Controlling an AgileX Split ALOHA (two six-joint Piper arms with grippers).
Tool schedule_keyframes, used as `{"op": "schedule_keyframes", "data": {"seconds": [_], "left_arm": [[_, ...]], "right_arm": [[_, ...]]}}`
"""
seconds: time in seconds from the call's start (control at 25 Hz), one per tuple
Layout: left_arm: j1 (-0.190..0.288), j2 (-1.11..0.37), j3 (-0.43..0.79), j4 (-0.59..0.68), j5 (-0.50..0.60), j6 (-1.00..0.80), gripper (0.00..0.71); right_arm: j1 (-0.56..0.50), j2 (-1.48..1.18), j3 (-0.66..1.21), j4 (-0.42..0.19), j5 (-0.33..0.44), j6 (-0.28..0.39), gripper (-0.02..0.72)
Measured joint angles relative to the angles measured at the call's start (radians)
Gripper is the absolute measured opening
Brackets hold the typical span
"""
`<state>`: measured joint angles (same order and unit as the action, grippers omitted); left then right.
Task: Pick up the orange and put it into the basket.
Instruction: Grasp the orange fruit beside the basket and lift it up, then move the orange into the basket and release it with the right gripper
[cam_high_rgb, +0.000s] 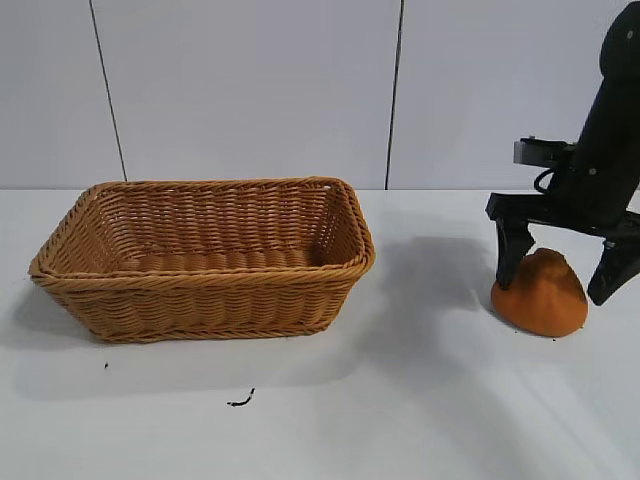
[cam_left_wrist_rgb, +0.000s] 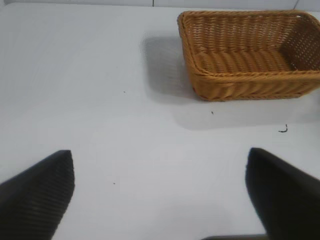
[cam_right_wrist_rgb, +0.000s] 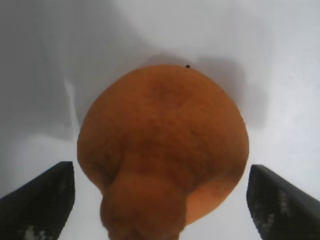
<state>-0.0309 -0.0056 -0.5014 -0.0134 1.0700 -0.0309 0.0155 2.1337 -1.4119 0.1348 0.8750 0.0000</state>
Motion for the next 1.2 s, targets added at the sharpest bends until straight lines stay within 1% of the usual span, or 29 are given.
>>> {"op": "schedule_keyframes", "data": {"seconds": [0.04, 0.08, 0.16, 0.2, 0.24, 0.28, 0.36, 0.44, 0.48, 0.52, 0.56, 0.6, 0.72, 0.76, 0.8, 0.92, 1.08, 1.2], "left_arm": [[0.0, 0.0, 0.0, 0.0, 0.0, 0.0, 0.666], [0.0, 0.0, 0.0, 0.0, 0.0, 0.0, 0.666], [0.0, 0.0, 0.0, 0.0, 0.0, 0.0, 0.666], [0.0, 0.0, 0.0, 0.0, 0.0, 0.0, 0.666], [0.0, 0.0, 0.0, 0.0, 0.0, 0.0, 0.666], [0.0, 0.0, 0.0, 0.0, 0.0, 0.0, 0.666], [0.0, 0.0, 0.0, 0.0, 0.0, 0.0, 0.666], [0.0, 0.0, 0.0, 0.0, 0.0, 0.0, 0.666], [0.0, 0.0, 0.0, 0.0, 0.0, 0.0, 0.666], [0.0, 0.0, 0.0, 0.0, 0.0, 0.0, 0.666], [0.0, 0.0, 0.0, 0.0, 0.0, 0.0, 0.666], [0.0, 0.0, 0.0, 0.0, 0.0, 0.0, 0.666], [0.0, 0.0, 0.0, 0.0, 0.0, 0.0, 0.666], [0.0, 0.0, 0.0, 0.0, 0.0, 0.0, 0.666], [0.0, 0.0, 0.0, 0.0, 0.0, 0.0, 0.666], [0.0, 0.0, 0.0, 0.0, 0.0, 0.0, 0.666], [0.0, 0.0, 0.0, 0.0, 0.0, 0.0, 0.666], [0.0, 0.0, 0.0, 0.0, 0.0, 0.0, 0.666]], "right_arm": [[0.0, 0.006, 0.0, 0.0, -0.003, 0.0, 0.606], [0.0, 0.006, 0.0, 0.0, -0.003, 0.0, 0.606], [0.0, 0.009, -0.001, -0.01, -0.006, 0.0, 0.474], [0.0, 0.009, -0.001, -0.014, -0.006, 0.0, 0.389], [0.0, 0.009, -0.002, -0.018, -0.006, 0.0, 0.323], [0.0, 0.007, -0.003, -0.026, -0.002, 0.0, 0.202], [0.0, 0.004, -0.019, -0.034, 0.017, 0.0, 0.05], [0.0, -0.001, -0.044, -0.037, 0.043, 0.0, 0.05], [0.0, -0.001, -0.044, -0.037, 0.043, 0.0, 0.05], [0.0, -0.002, -0.07, -0.038, 0.068, 0.0, 0.05], [0.001, -0.009, -0.133, -0.043, 0.112, 0.0, 0.05], [0.001, -0.013, -0.166, -0.048, 0.125, 0.0, 0.05], [0.001, -0.029, -0.32, -0.052, 0.203, 0.0, 0.05], [0.001, -0.029, -0.32, -0.052, 0.203, 0.0, 0.05], [0.001, -0.035, -0.403, -0.052, 0.253, 0.0, 0.05], [0.003, -0.037, -0.525, -0.054, 0.311, 0.0, 0.05], [0.038, -0.037, -0.611, -0.075, 0.332, 0.0, 0.05], [0.091, -0.037, -0.621, -0.083, 0.341, 0.0, 0.05]]}}
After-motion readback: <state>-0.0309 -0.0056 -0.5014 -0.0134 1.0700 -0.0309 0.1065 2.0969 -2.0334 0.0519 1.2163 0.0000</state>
